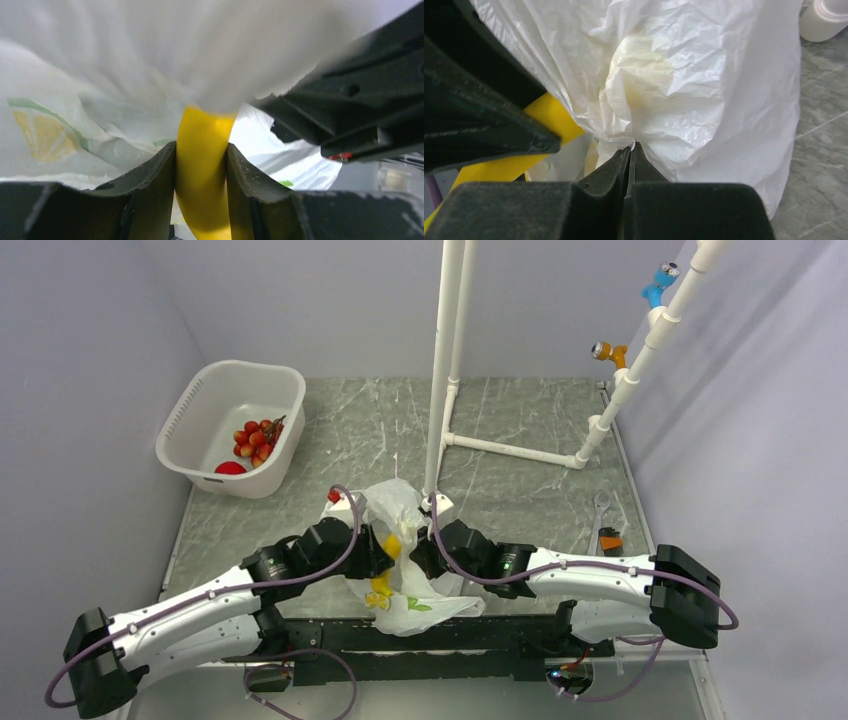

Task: Take the fake fruits out of the plastic bag
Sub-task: Take out the fake fruit from the plastic bag.

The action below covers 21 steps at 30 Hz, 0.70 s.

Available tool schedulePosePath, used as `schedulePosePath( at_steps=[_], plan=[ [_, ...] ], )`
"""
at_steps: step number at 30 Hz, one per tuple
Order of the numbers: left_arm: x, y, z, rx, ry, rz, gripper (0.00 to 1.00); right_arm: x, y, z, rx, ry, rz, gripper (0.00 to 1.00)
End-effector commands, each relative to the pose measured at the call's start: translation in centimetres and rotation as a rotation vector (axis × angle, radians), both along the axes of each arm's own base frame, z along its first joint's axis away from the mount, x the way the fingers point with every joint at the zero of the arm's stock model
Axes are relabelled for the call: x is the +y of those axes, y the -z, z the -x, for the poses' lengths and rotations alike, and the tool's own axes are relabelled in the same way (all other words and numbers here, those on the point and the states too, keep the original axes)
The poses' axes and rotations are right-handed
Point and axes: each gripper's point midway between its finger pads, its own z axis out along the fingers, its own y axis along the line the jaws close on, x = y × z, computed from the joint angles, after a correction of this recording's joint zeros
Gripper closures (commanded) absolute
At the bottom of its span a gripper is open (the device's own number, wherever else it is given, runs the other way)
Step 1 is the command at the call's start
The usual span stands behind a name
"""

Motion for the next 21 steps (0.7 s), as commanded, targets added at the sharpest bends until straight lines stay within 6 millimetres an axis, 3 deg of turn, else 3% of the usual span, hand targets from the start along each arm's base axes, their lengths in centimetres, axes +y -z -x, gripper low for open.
schedulePosePath(
  at_steps=[1,4,6,11,15,21],
  plan=[
    [-1.0,-0.1,2.9,0.074,0.113,0.115,0.85,0.6,-3.1,-1.2,-0.069,0.03,-0.038,1.0],
    [-0.4,0.8,4.4,0.106,0.166,0.105,0.88,0.6,-3.6,-1.6,-0.09,0.041,-0.031,1.0],
    [-0.3,0.3,5.2,0.103,0.209,0.125,0.88,0.4,-3.8,-2.2,-0.108,0.063,-0.008,1.0],
    [0.3,-3.2,6.4,-0.016,0.306,0.188,0.84,-1.1,-2.6,-3.8,-0.112,0.147,0.062,1.0],
    [1.5,-5.2,6.9,-0.071,0.357,0.137,0.84,-1.1,-1.9,-3.9,-0.093,0.146,0.076,1.0],
    [3.2,-8.2,6.0,-0.153,0.301,0.091,0.91,-1.0,-1.3,-3.5,-0.077,0.132,0.071,1.0]
  ],
)
